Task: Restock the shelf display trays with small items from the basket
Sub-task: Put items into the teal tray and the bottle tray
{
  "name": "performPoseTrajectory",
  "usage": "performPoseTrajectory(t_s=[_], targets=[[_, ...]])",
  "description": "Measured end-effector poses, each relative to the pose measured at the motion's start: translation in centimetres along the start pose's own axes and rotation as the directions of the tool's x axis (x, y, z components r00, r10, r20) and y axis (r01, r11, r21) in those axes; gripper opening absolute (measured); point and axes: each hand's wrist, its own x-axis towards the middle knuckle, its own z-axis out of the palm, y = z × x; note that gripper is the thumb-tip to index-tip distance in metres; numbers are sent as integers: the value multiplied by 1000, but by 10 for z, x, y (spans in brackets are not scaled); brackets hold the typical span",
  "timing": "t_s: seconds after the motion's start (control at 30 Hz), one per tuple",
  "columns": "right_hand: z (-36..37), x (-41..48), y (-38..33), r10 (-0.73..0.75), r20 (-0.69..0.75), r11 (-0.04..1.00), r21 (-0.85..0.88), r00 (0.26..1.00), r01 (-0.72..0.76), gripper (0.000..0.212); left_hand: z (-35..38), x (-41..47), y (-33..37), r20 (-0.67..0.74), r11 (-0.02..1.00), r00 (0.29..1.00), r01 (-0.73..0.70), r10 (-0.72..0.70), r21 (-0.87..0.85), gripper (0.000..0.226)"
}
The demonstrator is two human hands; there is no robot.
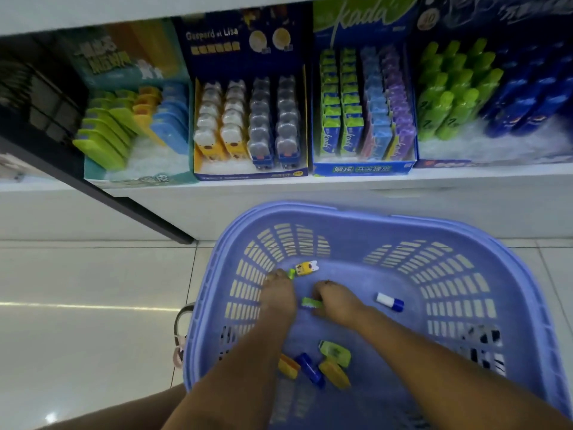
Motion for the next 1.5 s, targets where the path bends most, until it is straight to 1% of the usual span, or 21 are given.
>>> performPoseTrajectory(t_s=[0.03,0.1,0.17,0.2,0.27,0.33,0.4,0.43,0.47,0.5,0.57,0.63,0.7,0.8,0.9,1.0,1.07,1.23,1.33,1.4,1.5], targets=[[-8,0,2,-3,20,999,46,1000,2,14,4,1,-1,-10,1000,1000,5,-5,17,50],[-29,-4,3,-9,83,992,126,996,-1,18,2,2,0,17,998,999,44,-43,-49,51],[-53,-11,0,-29,186,958,286,982,-26,13,-10,2,5,101,941,983,177,-154,-289,45],[-66,-15,-3,-53,219,934,355,974,-29,9,-19,2,7,168,872,972,223,-164,-435,34],[-94,-27,-11,-105,207,890,455,973,-1,10,-43,-3,13,325,646,941,305,-91,-700,18],[-119,-41,-21,-148,122,790,611,981,43,17,-67,-12,16,424,375,904,372,64,-849,21],[-141,-57,-33,-163,27,714,693,986,99,21,-97,-27,15,407,111,879,391,248,-914,23],[-150,-65,-40,-172,-14,719,682,985,135,21,-112,-35,14,365,1,865,388,344,-922,22],[-157,-73,-48,-189,-56,729,661,980,179,19,-125,-42,12,311,-71,855,371,416,-926,21],[-162,-80,-56,-210,-104,729,646,972,227,17,-137,-50,12,260,-104,850,342,459,-934,20],[-174,-96,-71,-237,-226,682,654,945,327,19,-159,-63,13,192,-98,861,267,471,-959,17],[-189,-113,-81,-263,-350,629,645,899,435,20,-176,-74,14,142,-50,886,182,441,-982,16],[-207,-129,-89,-262,-465,601,607,846,520,28,-190,-82,15,102,-40,902,131,419,-991,25],[-234,-143,-98,-224,-651,676,432,725,597,39,-205,-92,20,36,-120,911,93,410,-988,34],[-251,-139,-105,-216,-777,784,223,591,580,26,-212,-100,28,-2,-178,915,76,404,-981,35],[-252,-126,-112,-277,-799,883,7,534,470,22,-214,-105,30,-22,-198,922,60,386,-978,35],[-247,-118,-116,-343,-784,909,-138,518,392,23,-214,-106,30,-26,-200,929,52,369,-978,35],[-239,-107,-119,-427,-710,904,-312,560,294,23,-219,-106,28,-27,-223,941,52,336,-973,34],[-241,-106,-119,-432,-699,902,-336,570,272,15,-221,-107,27,-41,-234,943,40,331,-971,35],[-243,-106,-121,-453,-710,891,-375,540,255,14,-221,-107,26,-59,-260,942,31,331,-965,36],[-249,-105,-123,-524,-728,849,-488,442,202,15,-221,-106,26,-86,-323,930,37,357,-946,37]])
